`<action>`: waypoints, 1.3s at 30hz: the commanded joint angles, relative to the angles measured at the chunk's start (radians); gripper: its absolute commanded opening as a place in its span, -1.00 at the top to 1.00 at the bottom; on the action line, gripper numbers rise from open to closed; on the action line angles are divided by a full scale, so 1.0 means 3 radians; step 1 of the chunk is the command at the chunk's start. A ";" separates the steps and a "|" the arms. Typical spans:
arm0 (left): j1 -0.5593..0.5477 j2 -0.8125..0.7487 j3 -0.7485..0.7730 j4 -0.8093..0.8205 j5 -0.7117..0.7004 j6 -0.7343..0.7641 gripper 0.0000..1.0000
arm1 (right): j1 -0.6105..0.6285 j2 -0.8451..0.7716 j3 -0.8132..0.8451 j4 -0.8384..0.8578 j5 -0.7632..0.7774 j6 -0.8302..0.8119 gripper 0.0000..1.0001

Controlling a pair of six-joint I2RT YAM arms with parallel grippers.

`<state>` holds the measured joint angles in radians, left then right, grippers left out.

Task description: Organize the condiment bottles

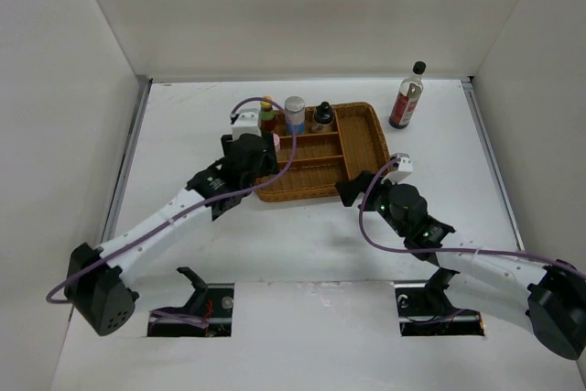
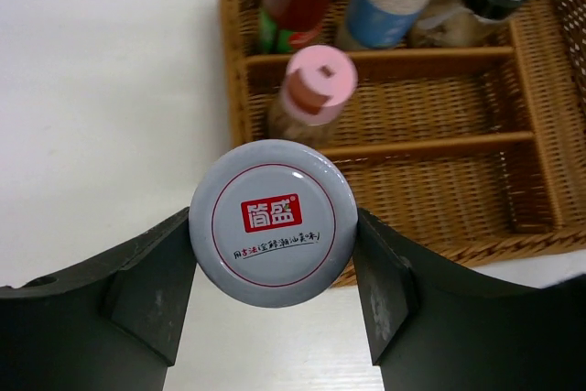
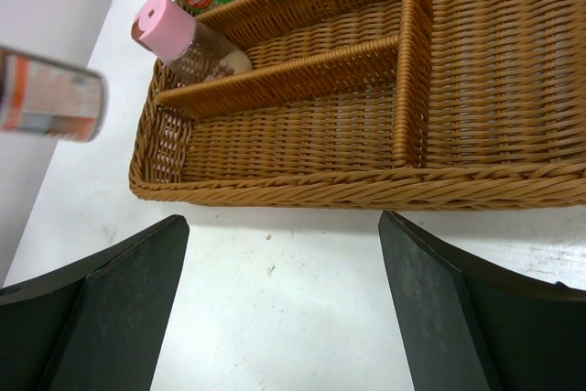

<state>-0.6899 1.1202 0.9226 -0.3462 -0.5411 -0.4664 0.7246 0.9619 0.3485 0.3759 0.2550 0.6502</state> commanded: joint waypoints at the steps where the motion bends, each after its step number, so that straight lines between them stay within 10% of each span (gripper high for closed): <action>1: -0.0106 0.0289 0.0207 0.0550 0.0004 0.0148 0.43 | -0.0030 -0.0046 -0.0001 0.0199 0.0009 -0.0040 -0.83; 19: -0.0070 0.1016 -0.0309 0.1133 0.0234 0.0149 0.08 | -0.0051 -0.0224 -0.0108 0.0311 0.0162 -0.0040 -0.78; 28: -0.0111 0.0481 -0.0575 0.1348 0.0347 0.0046 -1.00 | -0.0056 -0.0297 0.0428 -0.0184 0.0218 -0.0066 0.59; 33: -0.0111 -0.0332 -0.0855 0.1475 0.0250 0.0005 -1.00 | -0.0203 -0.0006 0.1148 -0.0572 0.0392 -0.0316 0.38; 39: -0.0060 -0.1569 -0.1703 0.1926 -0.0261 -0.0296 -1.00 | -0.0776 0.0617 0.2130 -0.1017 0.0607 -0.0796 -0.45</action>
<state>-0.7193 0.7437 0.5171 0.1410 -0.5224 -0.4908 0.5591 1.0870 0.8684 0.1551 0.3691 0.5163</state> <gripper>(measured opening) 0.997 0.699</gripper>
